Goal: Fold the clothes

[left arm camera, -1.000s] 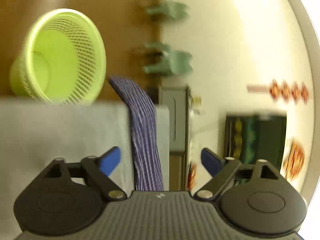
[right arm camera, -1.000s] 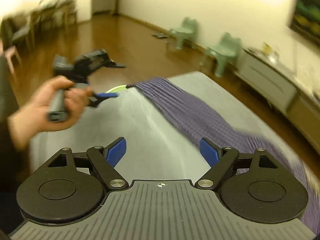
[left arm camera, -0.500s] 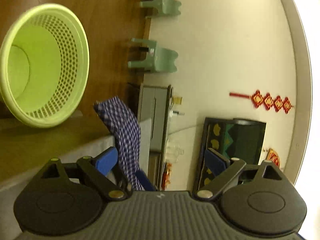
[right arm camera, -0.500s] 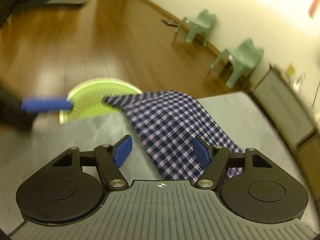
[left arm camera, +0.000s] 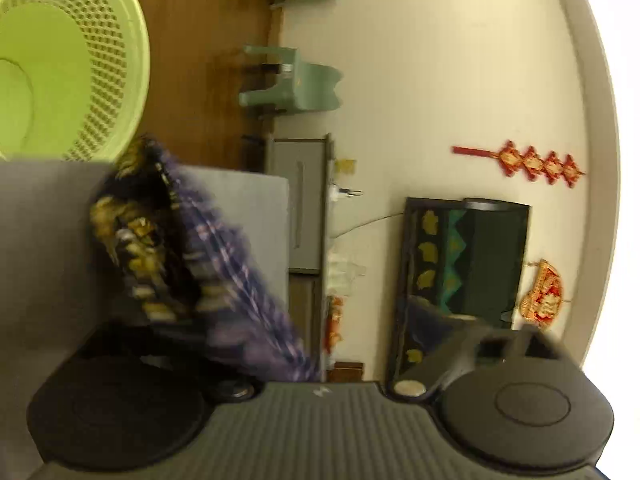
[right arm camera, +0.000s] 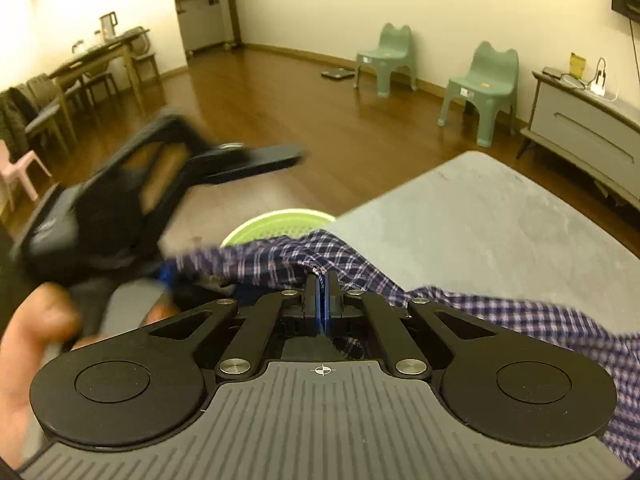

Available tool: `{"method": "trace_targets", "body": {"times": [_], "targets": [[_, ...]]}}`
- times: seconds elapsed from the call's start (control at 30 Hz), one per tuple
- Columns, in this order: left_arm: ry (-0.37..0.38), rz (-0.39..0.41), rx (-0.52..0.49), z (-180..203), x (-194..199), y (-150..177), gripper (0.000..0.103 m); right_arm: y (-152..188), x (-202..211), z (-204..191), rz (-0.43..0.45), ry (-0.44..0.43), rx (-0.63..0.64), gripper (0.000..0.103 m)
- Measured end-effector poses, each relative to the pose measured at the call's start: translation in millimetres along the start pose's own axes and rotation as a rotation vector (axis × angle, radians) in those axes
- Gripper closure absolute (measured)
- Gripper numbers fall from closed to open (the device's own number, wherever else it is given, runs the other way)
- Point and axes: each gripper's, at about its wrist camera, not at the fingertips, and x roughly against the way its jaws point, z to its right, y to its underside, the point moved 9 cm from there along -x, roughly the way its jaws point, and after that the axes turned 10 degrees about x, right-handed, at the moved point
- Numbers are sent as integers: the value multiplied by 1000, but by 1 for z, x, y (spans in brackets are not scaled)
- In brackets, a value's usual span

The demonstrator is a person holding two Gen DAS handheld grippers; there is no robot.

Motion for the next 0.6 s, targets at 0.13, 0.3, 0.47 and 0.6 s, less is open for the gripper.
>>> {"method": "trace_targets", "body": {"times": [0.13,0.3,0.47,0.6], "targets": [[-35,-35,-180,18,-6,25,96,27,31,18,-19,24,-36,75],[-86,-44,-384,46,-3,55,96,69,90,78,24,85,-256,46],[-155,-90,-695,72,-7,111,96,110,129,142,44,101,-541,44],[-283,-107,-1176,75,-12,188,95,86,174,150,178,-9,-668,13]]}}
